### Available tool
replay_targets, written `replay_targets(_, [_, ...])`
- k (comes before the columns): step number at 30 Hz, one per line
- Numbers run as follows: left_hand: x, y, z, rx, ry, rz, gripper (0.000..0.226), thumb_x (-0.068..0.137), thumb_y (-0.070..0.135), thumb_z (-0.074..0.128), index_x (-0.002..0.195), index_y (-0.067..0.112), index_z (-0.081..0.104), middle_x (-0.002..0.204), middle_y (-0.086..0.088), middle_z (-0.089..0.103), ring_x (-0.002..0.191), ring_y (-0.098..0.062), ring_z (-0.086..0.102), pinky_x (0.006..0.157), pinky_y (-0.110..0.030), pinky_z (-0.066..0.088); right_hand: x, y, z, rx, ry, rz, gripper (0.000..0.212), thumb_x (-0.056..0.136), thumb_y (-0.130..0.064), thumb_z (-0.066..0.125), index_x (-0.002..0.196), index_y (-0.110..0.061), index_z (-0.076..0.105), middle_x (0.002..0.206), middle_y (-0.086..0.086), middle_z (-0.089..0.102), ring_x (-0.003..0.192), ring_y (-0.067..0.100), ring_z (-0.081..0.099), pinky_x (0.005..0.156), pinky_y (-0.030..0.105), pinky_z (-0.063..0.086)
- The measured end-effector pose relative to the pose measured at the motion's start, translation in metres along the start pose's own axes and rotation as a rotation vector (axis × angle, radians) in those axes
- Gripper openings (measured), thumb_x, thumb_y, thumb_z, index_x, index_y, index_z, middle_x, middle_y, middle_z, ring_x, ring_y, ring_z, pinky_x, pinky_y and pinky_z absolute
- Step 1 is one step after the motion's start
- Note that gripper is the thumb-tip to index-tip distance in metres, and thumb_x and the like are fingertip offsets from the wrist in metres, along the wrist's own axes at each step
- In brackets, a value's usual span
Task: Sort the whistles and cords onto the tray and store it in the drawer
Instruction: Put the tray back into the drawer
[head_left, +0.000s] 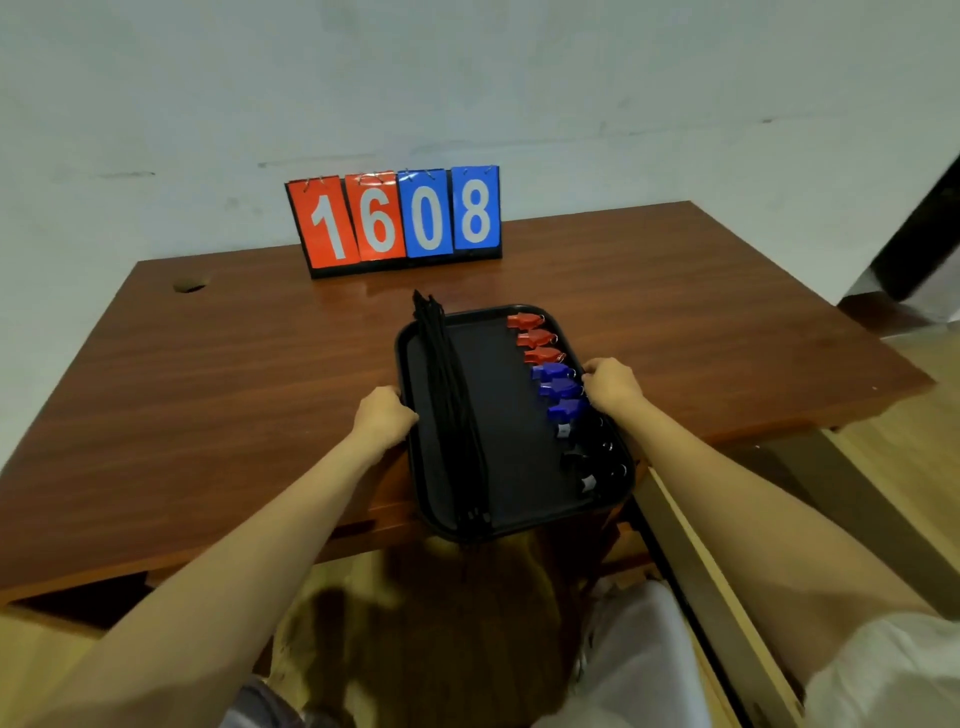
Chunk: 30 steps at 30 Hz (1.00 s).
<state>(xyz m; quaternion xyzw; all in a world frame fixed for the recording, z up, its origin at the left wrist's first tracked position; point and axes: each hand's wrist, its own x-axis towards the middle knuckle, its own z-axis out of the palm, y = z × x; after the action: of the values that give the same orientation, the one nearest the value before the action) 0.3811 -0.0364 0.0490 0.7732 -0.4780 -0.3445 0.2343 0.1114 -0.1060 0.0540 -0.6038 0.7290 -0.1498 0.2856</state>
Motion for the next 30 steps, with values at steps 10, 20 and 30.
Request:
replay_targets(10, [-0.06,0.05,0.077,-0.122,-0.159,0.063,0.01,0.091,-0.003,0.055,0.096,0.005,0.058,0.107,-0.013,0.064,0.094,-0.029,0.065,0.086,-0.046,0.056,-0.063,0.101,-0.059,0.064,0.137,0.185,0.033,0.098,-0.007,0.04,0.122,-0.006,0.062,0.116,0.015,0.065,0.098,0.029,0.062,0.083,0.036,0.053])
replay_targets(20, [-0.131,0.108,0.172,-0.284,-0.558,0.078,0.041,0.079,-0.007,0.068,0.115,0.004,0.05,0.117,-0.015,0.06,0.096,-0.026,0.066,0.074,-0.034,0.06,-0.131,0.223,-0.135,0.147,0.279,0.36,0.04,0.095,-0.001,0.034,0.123,-0.008,0.061,0.116,0.019,0.064,0.096,0.031,0.06,0.074,0.032,0.043])
replay_targets(30, [-0.207,0.138,0.238,-0.27,-0.822,0.051,0.018,0.093,0.01,0.058,0.105,0.001,0.048,0.098,-0.023,0.062,0.088,-0.032,0.068,0.073,-0.029,0.056,-0.185,0.304,-0.174,0.149,0.344,0.556,0.04,0.097,0.004,0.033,0.128,-0.003,0.057,0.127,0.02,0.058,0.113,0.035,0.057,0.094,0.041,0.047])
